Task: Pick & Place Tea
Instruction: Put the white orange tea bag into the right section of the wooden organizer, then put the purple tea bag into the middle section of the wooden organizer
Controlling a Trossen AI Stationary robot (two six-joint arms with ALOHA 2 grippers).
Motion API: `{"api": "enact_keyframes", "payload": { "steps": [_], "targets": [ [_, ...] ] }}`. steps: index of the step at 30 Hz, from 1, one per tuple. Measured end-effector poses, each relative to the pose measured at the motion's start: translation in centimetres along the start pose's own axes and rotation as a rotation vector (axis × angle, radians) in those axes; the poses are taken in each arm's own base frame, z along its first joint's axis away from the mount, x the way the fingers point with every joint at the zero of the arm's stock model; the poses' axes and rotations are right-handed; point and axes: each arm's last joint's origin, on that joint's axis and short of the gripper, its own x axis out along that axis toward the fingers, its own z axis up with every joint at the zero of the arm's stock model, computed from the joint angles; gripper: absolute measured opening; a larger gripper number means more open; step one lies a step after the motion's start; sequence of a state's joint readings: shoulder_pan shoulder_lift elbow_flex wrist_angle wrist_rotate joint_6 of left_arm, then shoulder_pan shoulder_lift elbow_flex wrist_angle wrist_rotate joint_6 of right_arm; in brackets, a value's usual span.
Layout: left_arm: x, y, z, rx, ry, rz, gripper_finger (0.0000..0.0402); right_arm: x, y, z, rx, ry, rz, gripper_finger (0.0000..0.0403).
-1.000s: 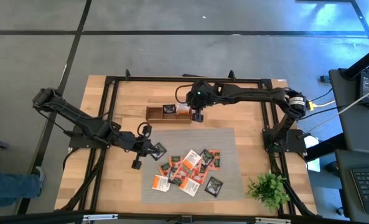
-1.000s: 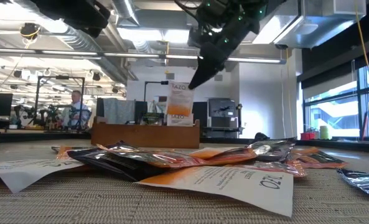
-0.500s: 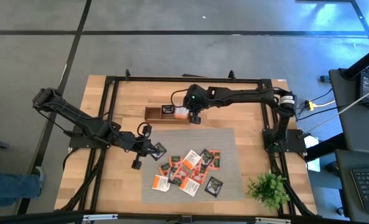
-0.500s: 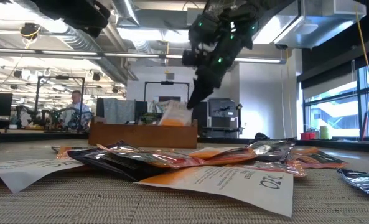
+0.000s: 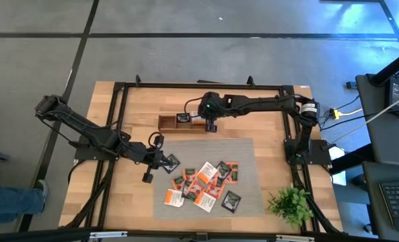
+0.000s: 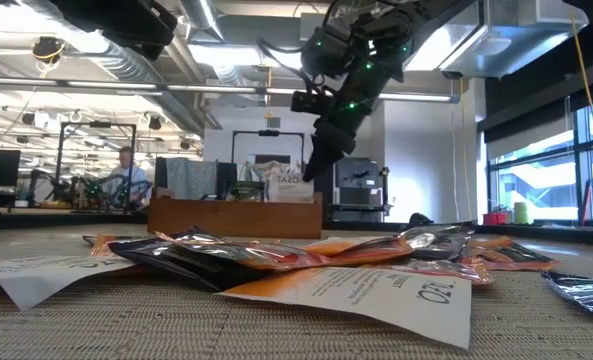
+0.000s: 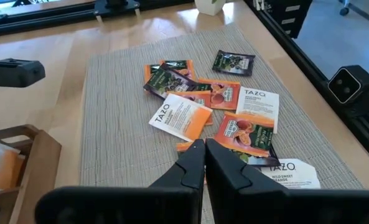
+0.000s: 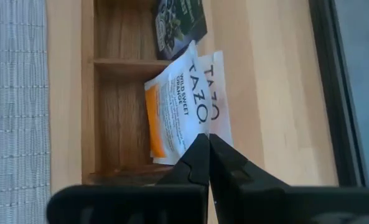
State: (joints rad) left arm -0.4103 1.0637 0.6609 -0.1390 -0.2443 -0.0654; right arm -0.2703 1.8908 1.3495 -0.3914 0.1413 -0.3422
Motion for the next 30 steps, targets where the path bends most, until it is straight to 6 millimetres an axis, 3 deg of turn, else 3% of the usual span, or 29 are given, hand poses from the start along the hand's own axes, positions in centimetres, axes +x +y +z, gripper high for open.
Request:
{"api": "enact_keyframes", "payload": {
  "steps": [12, 23, 27, 30],
  "targets": [
    [0.0, 0.0, 0.0, 0.0, 0.0, 0.0, 0.0008, 0.0, 0.0, 0.1, 0.016, -0.014, -0.001, 0.0009],
    [0.0, 0.0, 0.0, 0.0, 0.0, -0.002, 0.0008, 0.0, -0.3, 0.2, 0.032, -0.006, -0.083, 0.0093],
    [0.0, 0.0, 0.0, -0.001, 0.0, -0.002, 0.0008, -0.5, -0.3, 0.9, 0.06, -0.003, -0.161, 0.0109],
    [0.0, 0.0, 0.0, -0.001, 0.0, -0.003, 0.0008, -1.1, 0.4, 2.0, 0.11, -0.043, -0.126, 0.0112]
  ]
}}
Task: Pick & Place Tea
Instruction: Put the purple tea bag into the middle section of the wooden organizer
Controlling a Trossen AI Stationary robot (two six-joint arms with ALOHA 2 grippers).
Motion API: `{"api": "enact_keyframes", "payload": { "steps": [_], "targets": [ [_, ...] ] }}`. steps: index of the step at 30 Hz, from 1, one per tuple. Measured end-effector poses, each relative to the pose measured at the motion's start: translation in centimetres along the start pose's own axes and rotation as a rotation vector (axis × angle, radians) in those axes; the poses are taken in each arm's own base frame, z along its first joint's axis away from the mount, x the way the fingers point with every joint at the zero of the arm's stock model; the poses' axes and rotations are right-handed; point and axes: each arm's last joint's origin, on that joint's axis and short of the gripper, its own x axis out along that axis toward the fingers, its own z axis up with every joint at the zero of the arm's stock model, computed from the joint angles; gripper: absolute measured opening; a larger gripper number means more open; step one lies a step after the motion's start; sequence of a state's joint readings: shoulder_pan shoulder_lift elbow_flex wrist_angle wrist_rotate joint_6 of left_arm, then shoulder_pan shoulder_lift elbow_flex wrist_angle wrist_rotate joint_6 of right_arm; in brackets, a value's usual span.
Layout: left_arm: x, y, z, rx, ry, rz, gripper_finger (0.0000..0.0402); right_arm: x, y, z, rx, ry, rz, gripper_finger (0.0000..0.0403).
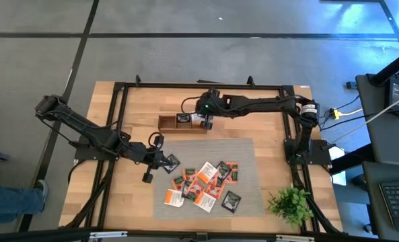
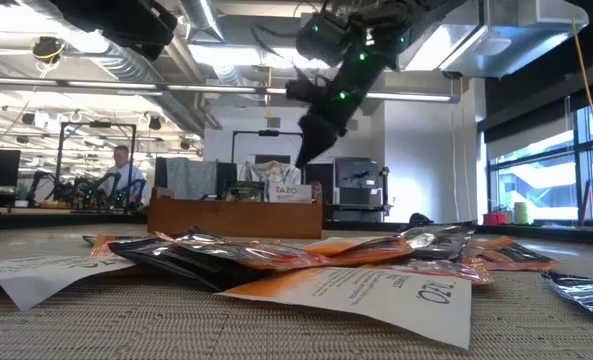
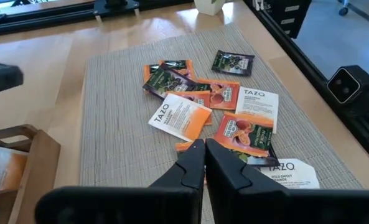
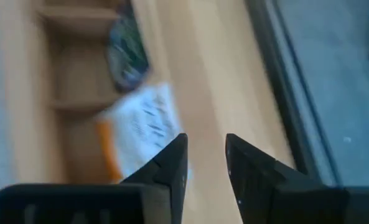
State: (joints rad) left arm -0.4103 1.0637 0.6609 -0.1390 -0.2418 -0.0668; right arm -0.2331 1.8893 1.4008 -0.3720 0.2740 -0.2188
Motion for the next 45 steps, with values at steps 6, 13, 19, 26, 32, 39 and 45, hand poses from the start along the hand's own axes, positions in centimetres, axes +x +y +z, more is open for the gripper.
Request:
{"api": "enact_keyframes", "payload": {
  "steps": [6, 13, 19, 26, 32, 39, 45],
  "targets": [
    [0.1, 0.0, -0.6, -0.124, 0.064, 0.008, 0.0008, -1.4, 2.7, 1.8, 0.184, -0.087, 0.263, 0.0112],
    [1.6, -0.2, -2.6, -0.16, 0.252, 0.045, 0.0008, -2.2, 7.1, 2.3, 0.254, -0.087, 0.478, 0.0113],
    [4.0, -0.7, -4.4, -0.128, 0.383, 0.07, 0.0008, -1.3, 10.7, 2.5, 0.207, -0.13, 0.527, 0.0113],
    [6.0, -1.2, -6.6, -0.107, 0.536, 0.036, 0.0002, -0.6, 11.4, 2.2, 0.281, -0.095, 0.536, 0.0113],
    [6.9, -1.6, -8.0, -0.09, 0.636, 0.019, 0.0002, 0.3, 11.9, 2.2, 0.334, -0.103, 0.544, 0.0113],
    [7.2, -1.6, -8.5, -0.084, 0.652, 0.058, 0.0002, 1.7, 12.5, 1.9, 0.377, -0.095, 0.546, 0.0113],
    [6.9, -1.6, -8.1, -0.092, 0.629, 0.091, 0.0002, 2.7, 12.8, 1.3, 0.379, -0.068, 0.541, 0.0113]
  ]
}}
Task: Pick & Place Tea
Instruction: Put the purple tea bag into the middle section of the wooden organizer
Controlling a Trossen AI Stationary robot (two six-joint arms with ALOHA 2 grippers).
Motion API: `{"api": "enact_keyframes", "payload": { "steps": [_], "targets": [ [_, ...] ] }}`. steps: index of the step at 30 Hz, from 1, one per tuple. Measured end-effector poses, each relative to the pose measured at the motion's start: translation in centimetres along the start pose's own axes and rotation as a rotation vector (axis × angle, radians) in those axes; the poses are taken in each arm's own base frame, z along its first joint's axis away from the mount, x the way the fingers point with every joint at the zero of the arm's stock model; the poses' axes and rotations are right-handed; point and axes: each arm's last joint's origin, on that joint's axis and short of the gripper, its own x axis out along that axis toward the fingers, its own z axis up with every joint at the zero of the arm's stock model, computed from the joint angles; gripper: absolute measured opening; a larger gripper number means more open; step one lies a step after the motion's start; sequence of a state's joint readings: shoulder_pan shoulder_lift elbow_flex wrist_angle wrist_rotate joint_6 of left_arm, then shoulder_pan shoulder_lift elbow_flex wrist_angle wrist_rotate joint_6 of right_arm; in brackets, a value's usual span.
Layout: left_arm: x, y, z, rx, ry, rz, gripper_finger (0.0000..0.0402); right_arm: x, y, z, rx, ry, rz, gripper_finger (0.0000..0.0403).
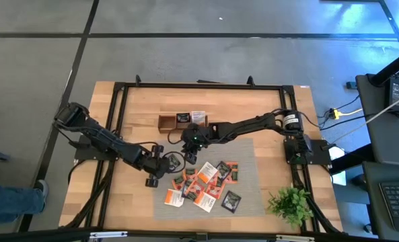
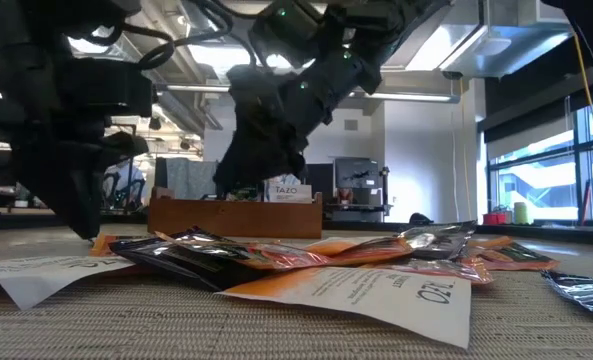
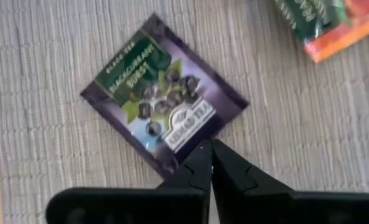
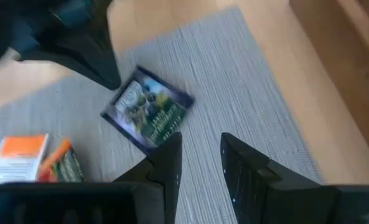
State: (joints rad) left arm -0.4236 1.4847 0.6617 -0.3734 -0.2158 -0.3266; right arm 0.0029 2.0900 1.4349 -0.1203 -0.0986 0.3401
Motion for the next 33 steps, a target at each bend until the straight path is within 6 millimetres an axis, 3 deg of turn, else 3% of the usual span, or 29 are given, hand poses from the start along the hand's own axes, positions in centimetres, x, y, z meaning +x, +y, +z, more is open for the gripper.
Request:
{"api": "enact_keyframes", "payload": {
  "steps": [13, 25, 33],
  "targets": [
    [0.14, 0.01, -0.1, -0.003, 0.013, 0.0, 0.0002, 0.19, -0.04, -0.06, -0.002, -0.002, 0.001, 0.0119],
    [0.64, -0.18, -0.13, -0.022, 0.023, 0.004, 0.0002, 0.2, 0.11, -0.06, 0.046, -0.005, 0.004, 0.0225],
    [0.53, -0.01, -0.15, -0.023, 0.013, 0.035, 0.0002, 0.22, 0.31, -0.13, 0.054, -0.001, 0.017, 0.0242]
  ]
}}
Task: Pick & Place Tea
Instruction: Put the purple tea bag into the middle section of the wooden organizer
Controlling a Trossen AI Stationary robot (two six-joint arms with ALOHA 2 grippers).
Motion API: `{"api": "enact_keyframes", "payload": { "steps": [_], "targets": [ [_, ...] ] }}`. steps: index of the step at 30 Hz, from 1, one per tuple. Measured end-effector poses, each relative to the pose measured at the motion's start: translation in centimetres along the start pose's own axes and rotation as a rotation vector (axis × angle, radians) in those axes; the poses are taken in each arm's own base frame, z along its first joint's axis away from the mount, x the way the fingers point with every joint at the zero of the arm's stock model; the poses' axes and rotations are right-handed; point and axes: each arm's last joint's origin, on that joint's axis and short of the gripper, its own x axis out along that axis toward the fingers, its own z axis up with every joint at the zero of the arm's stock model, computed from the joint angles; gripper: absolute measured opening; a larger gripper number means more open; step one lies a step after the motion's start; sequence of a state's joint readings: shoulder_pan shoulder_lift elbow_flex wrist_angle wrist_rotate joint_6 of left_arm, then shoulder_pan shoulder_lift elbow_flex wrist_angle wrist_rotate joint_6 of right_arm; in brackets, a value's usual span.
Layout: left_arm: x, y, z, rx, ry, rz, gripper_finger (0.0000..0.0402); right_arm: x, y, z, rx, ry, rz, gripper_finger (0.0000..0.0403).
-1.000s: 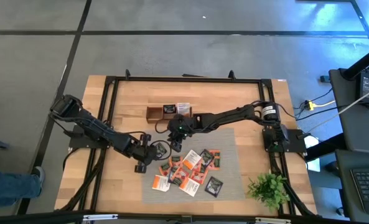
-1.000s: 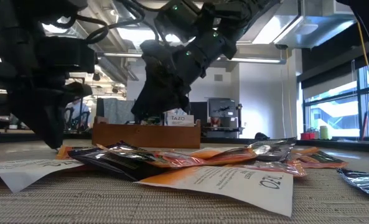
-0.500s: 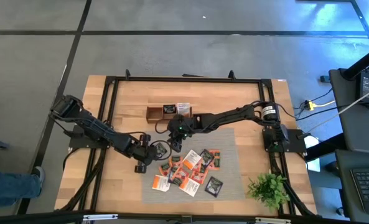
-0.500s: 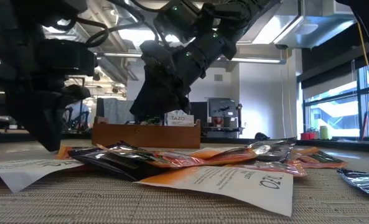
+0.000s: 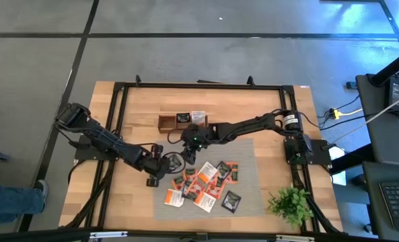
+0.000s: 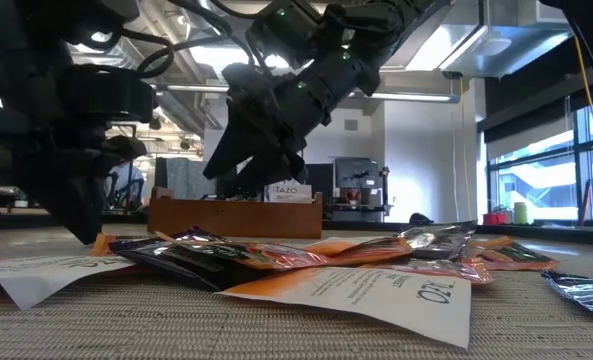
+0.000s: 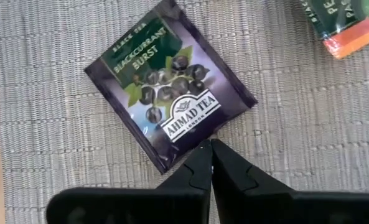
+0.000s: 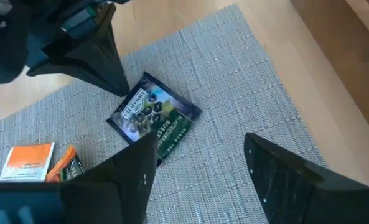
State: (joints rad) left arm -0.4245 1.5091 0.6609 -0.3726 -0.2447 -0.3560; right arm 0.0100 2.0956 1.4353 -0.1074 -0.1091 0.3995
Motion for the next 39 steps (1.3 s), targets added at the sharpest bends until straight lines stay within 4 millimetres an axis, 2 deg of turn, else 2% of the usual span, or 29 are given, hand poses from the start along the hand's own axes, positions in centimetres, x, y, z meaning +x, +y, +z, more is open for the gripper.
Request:
{"api": "enact_keyframes", "payload": {
  "steps": [6, 9, 14, 18, 32, 39],
  "targets": [
    [-0.1, 0.1, 0.0, -0.005, 0.002, -0.018, 0.0002, 0.6, 0.7, -0.8, 0.029, 0.036, 0.034, 0.0242],
    [-0.3, 0.0, 0.1, -0.001, -0.012, -0.005, 0.0002, 1.5, 0.7, -1.4, 0.031, 0.043, 0.039, 0.0242],
    [-0.2, 0.2, 0.2, -0.009, -0.021, 0.012, 0.0002, 3.6, 0.0, -2.7, 0.131, 0.085, 0.056, 0.0242],
    [-0.1, 0.2, 0.2, -0.013, -0.017, -0.001, 0.0002, 4.5, -0.2, -3.1, 0.173, 0.093, 0.099, 0.0242],
    [0.9, -0.1, 0.3, -0.036, -0.005, 0.011, 0.0002, 4.8, 0.2, -2.7, 0.212, 0.101, 0.151, 0.024],
    [1.0, -0.1, 0.4, -0.041, -0.027, 0.011, 0.0002, 4.8, 0.4, -2.7, 0.23, 0.105, 0.157, 0.0213]
  ]
}}
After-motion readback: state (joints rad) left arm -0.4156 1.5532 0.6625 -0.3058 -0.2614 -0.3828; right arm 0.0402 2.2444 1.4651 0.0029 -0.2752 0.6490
